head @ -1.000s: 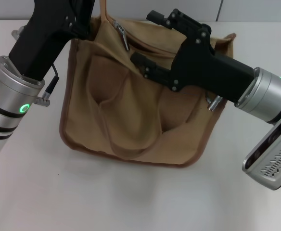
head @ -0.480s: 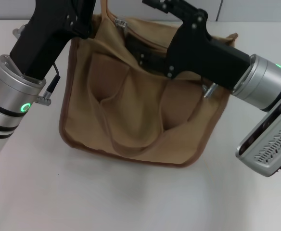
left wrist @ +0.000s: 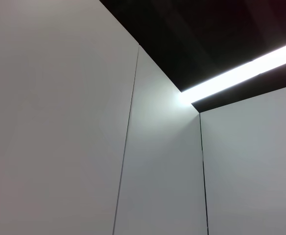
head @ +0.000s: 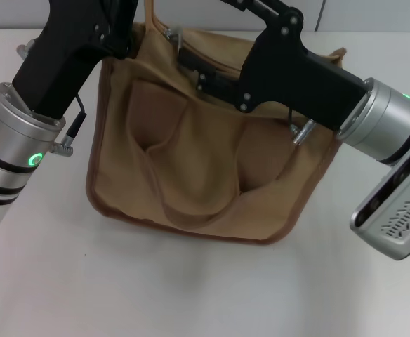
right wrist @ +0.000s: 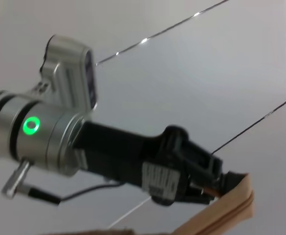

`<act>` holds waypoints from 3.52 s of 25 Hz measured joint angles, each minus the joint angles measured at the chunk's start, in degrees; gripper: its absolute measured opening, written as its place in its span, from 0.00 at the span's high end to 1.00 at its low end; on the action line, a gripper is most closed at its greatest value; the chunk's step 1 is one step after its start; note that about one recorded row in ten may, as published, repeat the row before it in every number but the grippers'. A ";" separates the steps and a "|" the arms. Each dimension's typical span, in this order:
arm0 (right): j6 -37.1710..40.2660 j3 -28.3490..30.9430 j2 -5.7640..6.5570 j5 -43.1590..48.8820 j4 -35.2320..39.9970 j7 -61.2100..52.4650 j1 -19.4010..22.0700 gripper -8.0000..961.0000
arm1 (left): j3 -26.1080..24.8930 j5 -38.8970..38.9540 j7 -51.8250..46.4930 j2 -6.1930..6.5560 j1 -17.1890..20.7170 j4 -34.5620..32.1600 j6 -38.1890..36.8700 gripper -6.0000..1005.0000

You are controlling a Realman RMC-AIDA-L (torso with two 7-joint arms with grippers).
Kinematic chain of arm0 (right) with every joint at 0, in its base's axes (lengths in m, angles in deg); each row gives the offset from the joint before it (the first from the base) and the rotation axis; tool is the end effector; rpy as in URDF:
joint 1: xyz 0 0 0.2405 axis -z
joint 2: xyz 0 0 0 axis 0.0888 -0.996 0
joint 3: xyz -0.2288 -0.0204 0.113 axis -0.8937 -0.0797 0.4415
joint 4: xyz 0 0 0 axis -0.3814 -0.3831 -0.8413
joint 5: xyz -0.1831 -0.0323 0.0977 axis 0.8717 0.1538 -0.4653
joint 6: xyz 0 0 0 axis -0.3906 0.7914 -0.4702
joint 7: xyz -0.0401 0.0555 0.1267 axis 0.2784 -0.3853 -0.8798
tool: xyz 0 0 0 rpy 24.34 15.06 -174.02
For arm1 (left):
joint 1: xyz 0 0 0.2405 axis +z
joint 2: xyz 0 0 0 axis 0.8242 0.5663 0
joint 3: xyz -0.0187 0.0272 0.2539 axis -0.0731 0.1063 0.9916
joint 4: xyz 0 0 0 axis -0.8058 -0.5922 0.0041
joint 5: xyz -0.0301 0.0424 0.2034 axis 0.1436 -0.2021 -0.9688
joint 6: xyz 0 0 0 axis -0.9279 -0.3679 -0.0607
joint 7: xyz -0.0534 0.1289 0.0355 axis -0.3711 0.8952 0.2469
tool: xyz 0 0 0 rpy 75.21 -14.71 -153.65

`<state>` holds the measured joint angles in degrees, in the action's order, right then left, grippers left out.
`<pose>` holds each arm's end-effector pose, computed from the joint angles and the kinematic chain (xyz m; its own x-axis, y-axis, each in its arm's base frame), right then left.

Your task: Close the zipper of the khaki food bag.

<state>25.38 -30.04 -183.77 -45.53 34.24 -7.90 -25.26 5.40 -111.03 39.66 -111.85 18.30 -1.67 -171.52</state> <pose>0.1489 0.3282 -0.0542 0.4709 0.8624 -0.1857 0.2952 -0.3524 -0.8881 -0.1923 0.3093 -0.0021 0.1757 -0.3253 0.9291 0.4648 -0.8046 -0.3696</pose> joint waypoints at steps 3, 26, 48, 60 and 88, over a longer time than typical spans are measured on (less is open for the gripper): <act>1.44 0.10 0.00 -0.02 0.03 -2.08 0.01 0.21 | 0.14 0.00 0.00 0.00 0.03 0.00 -0.07 0.92; 15.52 33.56 7.58 35.40 8.18 -121.91 -5.10 0.21 | 0.20 -0.05 0.00 0.00 0.14 0.18 -0.31 0.92; 19.57 38.52 1.88 49.03 7.00 -112.91 -2.47 0.21 | -2.12 -0.06 -6.77 0.00 -1.61 0.21 -3.59 0.92; 21.33 48.40 0.56 45.86 5.12 -100.03 -0.43 0.21 | -1.80 -0.88 -8.25 0.00 -1.92 0.76 -3.30 0.92; 3.62 19.58 0.09 19.17 2.71 -27.38 -0.34 0.21 | -2.31 -0.86 -7.69 -0.01 -2.32 1.50 -1.49 0.92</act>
<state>29.00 -10.46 -183.68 -26.36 36.95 -35.28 -25.60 3.09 -111.88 31.97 -111.86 15.98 -0.16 -173.02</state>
